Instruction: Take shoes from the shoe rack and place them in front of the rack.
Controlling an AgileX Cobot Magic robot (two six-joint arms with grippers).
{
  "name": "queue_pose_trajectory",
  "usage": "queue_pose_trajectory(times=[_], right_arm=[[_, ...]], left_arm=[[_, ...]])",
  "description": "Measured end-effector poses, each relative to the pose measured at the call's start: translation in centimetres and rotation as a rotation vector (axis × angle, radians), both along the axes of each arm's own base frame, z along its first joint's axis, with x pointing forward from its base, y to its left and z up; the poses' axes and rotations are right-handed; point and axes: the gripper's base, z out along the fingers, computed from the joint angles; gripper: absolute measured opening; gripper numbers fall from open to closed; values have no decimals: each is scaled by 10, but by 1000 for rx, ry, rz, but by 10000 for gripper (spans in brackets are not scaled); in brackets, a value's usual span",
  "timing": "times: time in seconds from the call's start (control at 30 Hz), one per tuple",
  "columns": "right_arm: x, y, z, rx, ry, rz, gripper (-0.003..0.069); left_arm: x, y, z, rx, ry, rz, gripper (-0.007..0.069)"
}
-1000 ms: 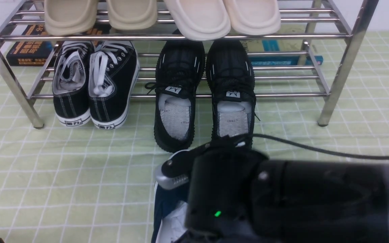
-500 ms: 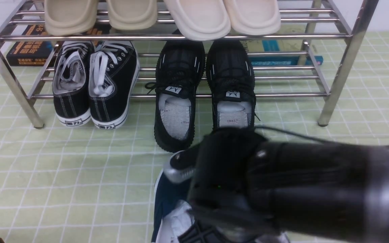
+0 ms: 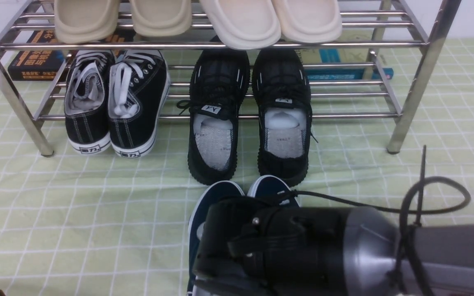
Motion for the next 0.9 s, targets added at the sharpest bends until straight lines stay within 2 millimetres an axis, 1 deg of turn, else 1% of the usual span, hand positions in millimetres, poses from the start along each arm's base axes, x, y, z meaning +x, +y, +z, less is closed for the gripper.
queue_pose_trajectory(times=[0.1, 0.17, 0.3, 0.33, 0.37, 0.4, 0.43, 0.5, 0.53, 0.63, 0.73, 0.8, 0.9], right_arm=[[-1, 1, 0, 10, 22, -14, 89], [-3, 2, 1, 29, 48, -29, 129], [-7, 8, 6, 72, 91, -36, 246], [-6, 10, 9, 80, 93, -26, 297], [-5, 12, 12, 88, 91, -13, 326], [-5, 12, 12, 91, 92, -11, 333], [-4, 17, 20, 115, 87, 21, 392], [-3, 18, 24, 121, 86, 41, 423], [-1, 23, 34, 143, 74, 87, 450], [4, 30, 53, 199, 28, 177, 463], [6, 31, 75, 242, -23, 239, 452], [9, 26, 88, 261, -53, 257, 435], [20, 12, 107, 276, -104, 279, 391]], left_arm=[[0, 0, 0, 0, 0, 0, 239], [0, 0, 0, 0, 0, 0, 239], [0, 0, 0, 0, 0, 0, 239], [0, 0, 0, 0, 0, 0, 239], [0, 0, 0, 0, 0, 0, 239], [0, 0, 0, 0, 0, 0, 239], [0, 0, 0, 0, 0, 0, 239], [0, 0, 0, 0, 0, 0, 239], [0, 0, 0, 0, 0, 0, 239], [0, 0, 0, 0, 0, 0, 239], [0, 0, 0, 0, 0, 0, 239], [0, 0, 0, 0, 0, 0, 239], [0, 0, 0, 0, 0, 0, 239]])
